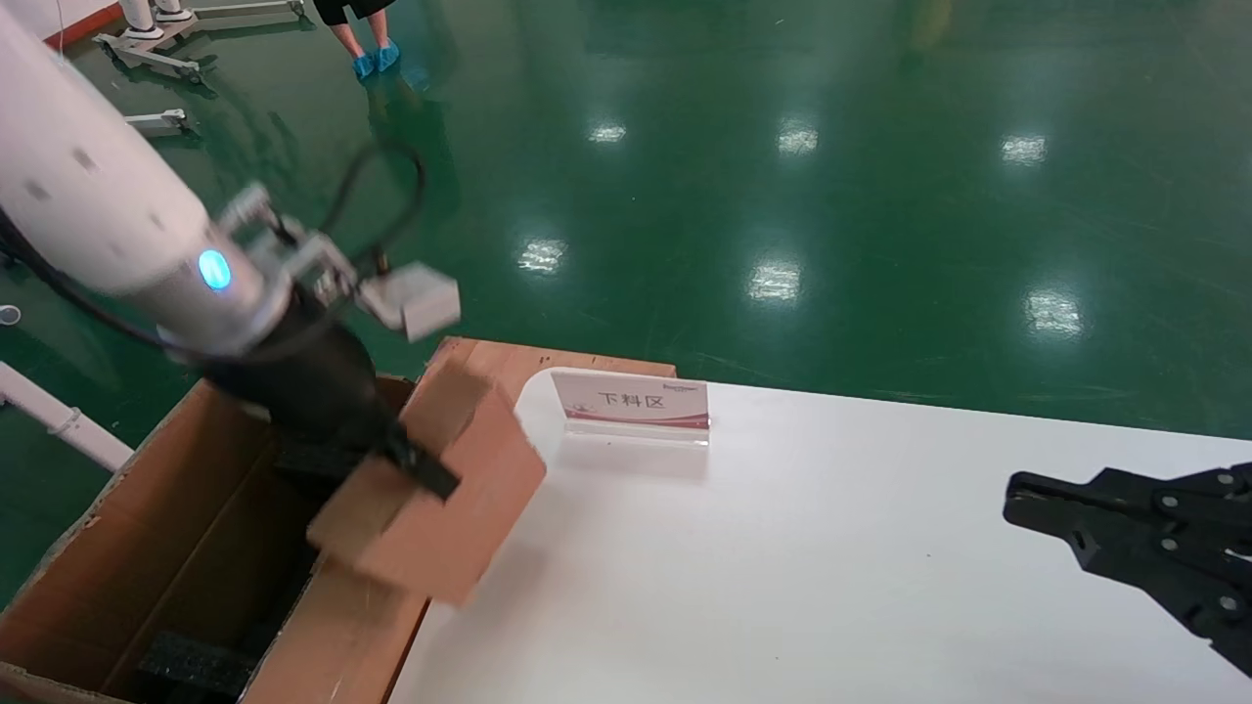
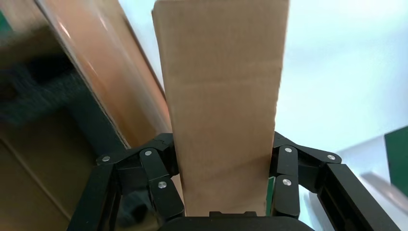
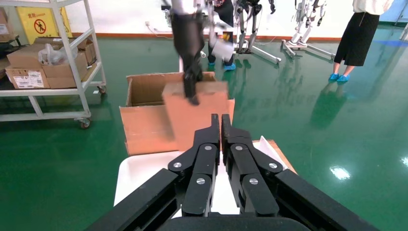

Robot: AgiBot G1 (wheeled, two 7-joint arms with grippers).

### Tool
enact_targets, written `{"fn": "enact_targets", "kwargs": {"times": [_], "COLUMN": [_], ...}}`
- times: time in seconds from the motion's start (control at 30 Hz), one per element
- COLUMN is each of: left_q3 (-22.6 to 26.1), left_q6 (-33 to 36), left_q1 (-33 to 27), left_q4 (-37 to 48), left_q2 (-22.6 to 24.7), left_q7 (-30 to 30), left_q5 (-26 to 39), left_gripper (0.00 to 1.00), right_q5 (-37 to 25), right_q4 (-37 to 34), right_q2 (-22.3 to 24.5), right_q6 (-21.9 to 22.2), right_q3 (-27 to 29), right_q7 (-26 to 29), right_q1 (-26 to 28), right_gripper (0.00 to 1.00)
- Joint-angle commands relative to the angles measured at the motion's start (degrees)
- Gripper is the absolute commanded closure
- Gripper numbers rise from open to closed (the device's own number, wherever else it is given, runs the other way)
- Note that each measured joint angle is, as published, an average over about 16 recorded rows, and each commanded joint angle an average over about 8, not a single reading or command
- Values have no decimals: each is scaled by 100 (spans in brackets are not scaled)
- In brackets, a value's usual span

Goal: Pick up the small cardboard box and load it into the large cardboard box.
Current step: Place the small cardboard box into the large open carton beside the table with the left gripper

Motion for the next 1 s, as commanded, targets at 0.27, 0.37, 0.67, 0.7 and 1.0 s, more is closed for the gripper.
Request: {"fn": "enact_targets", "kwargs": {"times": [0.27,0.37,0.67,0.7,1.0], "left_q3": [-421,-356,839,1028,2783], "left_q6": [192,302,435,439,439], "left_q1": [-1071,-1437,-2352,-2446,-3084], "left_q4": [536,801,1323,1361,1572], "left_q2": [1,97,312,320,351], "left_q7": [428,627,1311,1389,1855], "left_q5": [-42,89,161,118,-420], "left_gripper": [100,100,100,100,100], "right_q5": [2,3,5,5,7], "right_q4": [-1,-1,-1,-1,-1], "right_q2": [1,2,3,3,4], "right_q6": [1,1,3,3,4], "right_q3": [-3,-5,-8,-8,-11], "right_q7": [-2,-2,-4,-4,-6], "right_q1": [1,1,2,2,3], "right_gripper": [100,100,100,100,35]}}
